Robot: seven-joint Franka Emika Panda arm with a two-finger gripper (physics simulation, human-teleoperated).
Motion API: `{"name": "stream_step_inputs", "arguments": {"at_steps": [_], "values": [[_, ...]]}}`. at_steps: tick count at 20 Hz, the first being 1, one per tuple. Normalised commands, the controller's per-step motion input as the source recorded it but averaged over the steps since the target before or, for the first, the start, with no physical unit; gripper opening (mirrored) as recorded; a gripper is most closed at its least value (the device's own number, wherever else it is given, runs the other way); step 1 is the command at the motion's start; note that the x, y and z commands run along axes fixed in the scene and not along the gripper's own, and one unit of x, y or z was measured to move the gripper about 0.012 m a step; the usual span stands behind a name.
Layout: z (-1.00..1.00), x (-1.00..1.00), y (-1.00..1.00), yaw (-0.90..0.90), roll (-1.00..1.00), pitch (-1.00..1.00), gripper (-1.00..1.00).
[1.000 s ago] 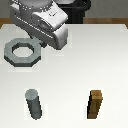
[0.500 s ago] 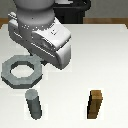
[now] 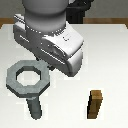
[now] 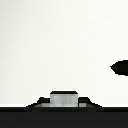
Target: Put the loop with the handle onto the peg.
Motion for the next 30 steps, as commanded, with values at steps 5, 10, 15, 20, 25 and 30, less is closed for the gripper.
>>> {"name": "stream_step_inputs", "arguments": {"at_steps": [5,10,15,20,25,30], "values": [[0.00,0.60,0.10,0.00,0.00,0.00,-1.00],[0.00,-0.40,0.00,0.00,0.00,0.00,-1.00],[-0.20,0.00,0.00,0.00,0.00,0.00,-1.00],[-0.80,0.00,0.00,0.00,0.00,0.00,-1.00],[-0.20,-0.60,0.00,0.00,0.00,0.00,-1.00],[-0.40,-0.40,0.00,0.00,0.00,0.00,-1.00]]}}
